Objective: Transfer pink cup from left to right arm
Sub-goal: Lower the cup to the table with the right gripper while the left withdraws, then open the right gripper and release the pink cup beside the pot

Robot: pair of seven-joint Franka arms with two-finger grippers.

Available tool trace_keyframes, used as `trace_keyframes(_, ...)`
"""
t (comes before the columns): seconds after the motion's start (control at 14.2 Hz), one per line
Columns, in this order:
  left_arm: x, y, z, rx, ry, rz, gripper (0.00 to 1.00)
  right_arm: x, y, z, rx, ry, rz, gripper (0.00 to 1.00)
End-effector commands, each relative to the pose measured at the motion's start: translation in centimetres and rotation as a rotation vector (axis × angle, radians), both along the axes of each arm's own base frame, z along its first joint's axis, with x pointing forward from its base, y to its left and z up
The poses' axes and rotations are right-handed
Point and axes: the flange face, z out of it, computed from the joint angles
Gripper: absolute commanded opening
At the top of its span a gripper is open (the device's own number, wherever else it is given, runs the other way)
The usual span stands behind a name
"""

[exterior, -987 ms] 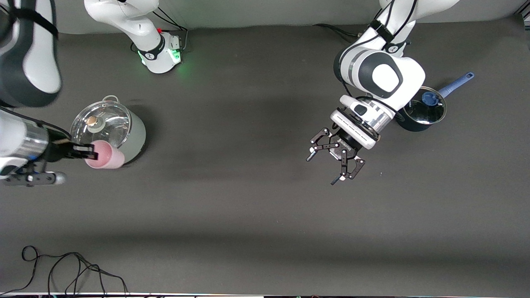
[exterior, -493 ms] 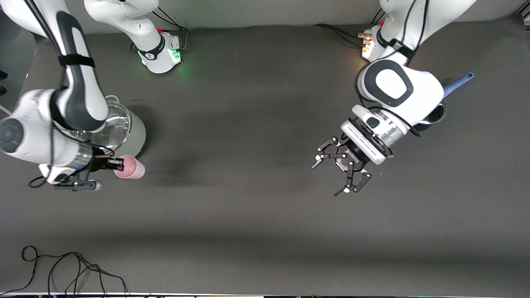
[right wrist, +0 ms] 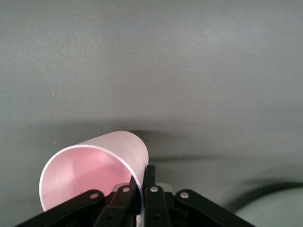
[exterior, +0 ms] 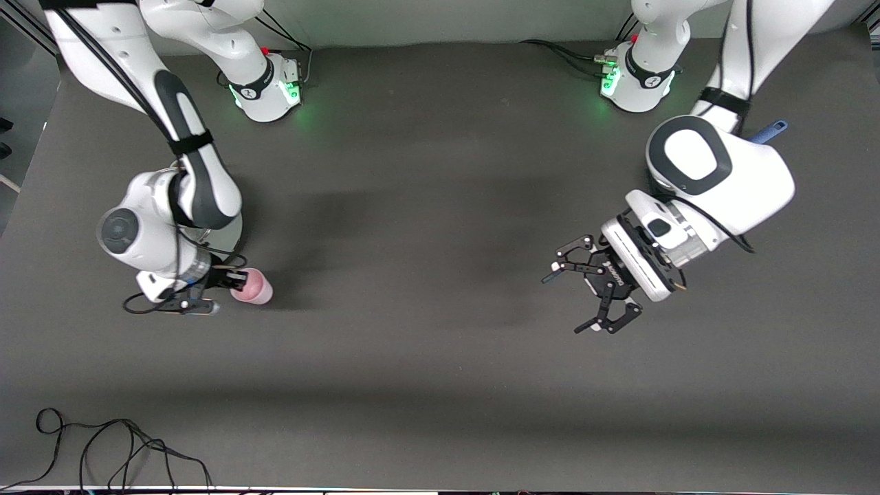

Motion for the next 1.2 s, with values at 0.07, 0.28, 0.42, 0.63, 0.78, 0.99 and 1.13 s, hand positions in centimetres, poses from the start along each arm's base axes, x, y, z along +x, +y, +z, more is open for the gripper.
trace_keyframes(0.07, -0.5, 3.4, 2.5, 0.115, 0.141, -0.034, 1.0, 0.2, 0.1, 0.2, 0.012, -0.024, -0.007, 0.0)
trace_keyframes(0.28, -1.1, 4.1, 3.6, 0.207, 0.28, 0.023, 1.0, 0.2, 0.0, 0.1, 0.011, -0.026, -0.006, 0.0)
trace_keyframes(0.42, -1.4, 5.6, 4.4, 0.267, 0.405, 0.104, 1.0, 0.3, 0.0, 0.1, 0.011, -0.029, -0.006, 0.0)
trace_keyframes(0.63, -1.7, 7.2, 5.1, 0.45, 0.453, 0.134, 1.0, 0.3, 0.0, 0.5, 0.014, -0.031, -0.011, 0.6)
trace_keyframes(0.78, -2.4, 8.2, 5.7, 0.59, 0.45, 0.114, 1.0, 0.4, 0.0, 1.7, 0.022, -0.042, -0.021, 0.83)
trace_keyframes(0.99, -3.3, 10.5, 5.6, 0.715, 0.514, 0.151, 1.0, 0.3, 0.1, 5.6, 0.052, -0.061, -0.04, 0.99)
trace_keyframes(1.13, -4.0, 10.7, 5.8, 0.709, 0.633, 0.297, 1.0, 0.1, 0.6, 9.5, 0.081, -0.087, -0.09, 0.99)
